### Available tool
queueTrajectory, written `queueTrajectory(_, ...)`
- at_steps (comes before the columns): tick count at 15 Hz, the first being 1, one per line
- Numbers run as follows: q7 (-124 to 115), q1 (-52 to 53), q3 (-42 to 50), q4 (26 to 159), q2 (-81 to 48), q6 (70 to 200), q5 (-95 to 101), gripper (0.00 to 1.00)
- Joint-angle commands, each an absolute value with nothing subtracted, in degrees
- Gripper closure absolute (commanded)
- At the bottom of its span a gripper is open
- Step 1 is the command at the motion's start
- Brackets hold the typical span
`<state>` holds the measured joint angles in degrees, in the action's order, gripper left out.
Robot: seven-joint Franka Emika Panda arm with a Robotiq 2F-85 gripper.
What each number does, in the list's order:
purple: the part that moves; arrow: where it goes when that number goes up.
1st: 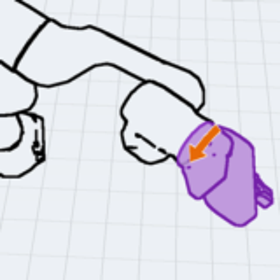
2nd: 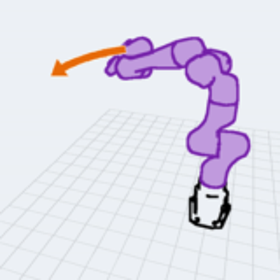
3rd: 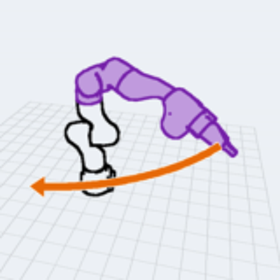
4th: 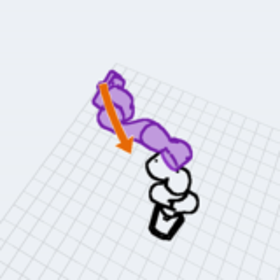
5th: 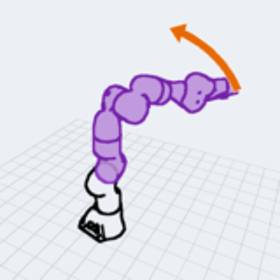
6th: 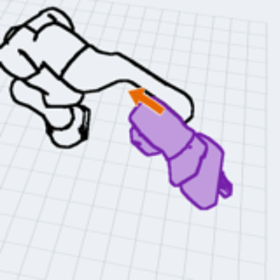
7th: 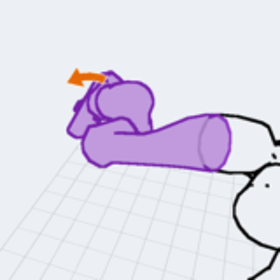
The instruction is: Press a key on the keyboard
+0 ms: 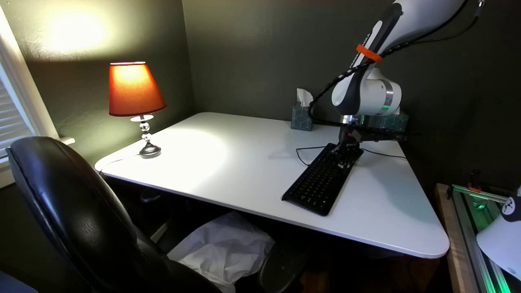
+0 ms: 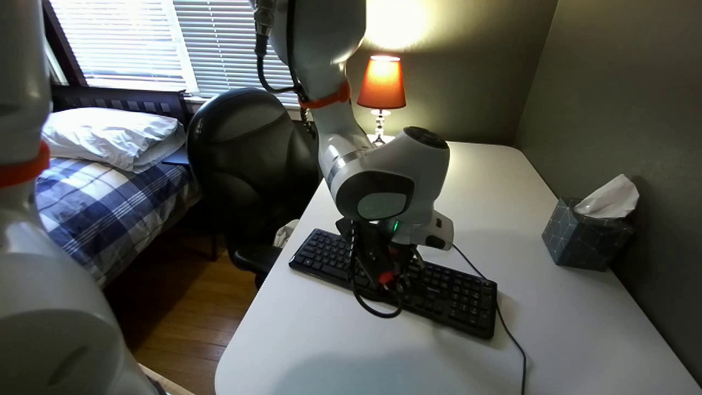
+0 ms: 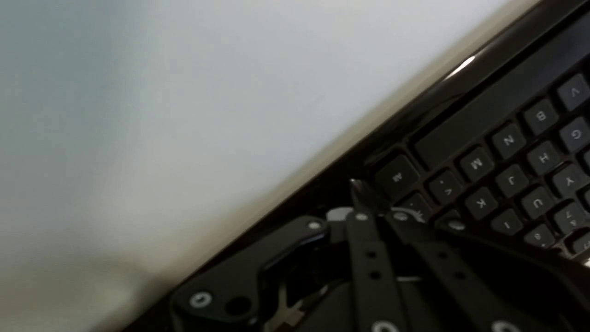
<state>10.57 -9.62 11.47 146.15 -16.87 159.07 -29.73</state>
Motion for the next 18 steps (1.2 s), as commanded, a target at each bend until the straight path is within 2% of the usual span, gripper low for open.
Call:
queueTrajectory(1, 10.1, -9.2, 11.4, 144.1, -20.1, 159.6, -29.0, 1.0)
queueTrajectory(18, 10.4, -8.6, 11.8, 147.4, -14.4, 159.9, -26.7, 1.0)
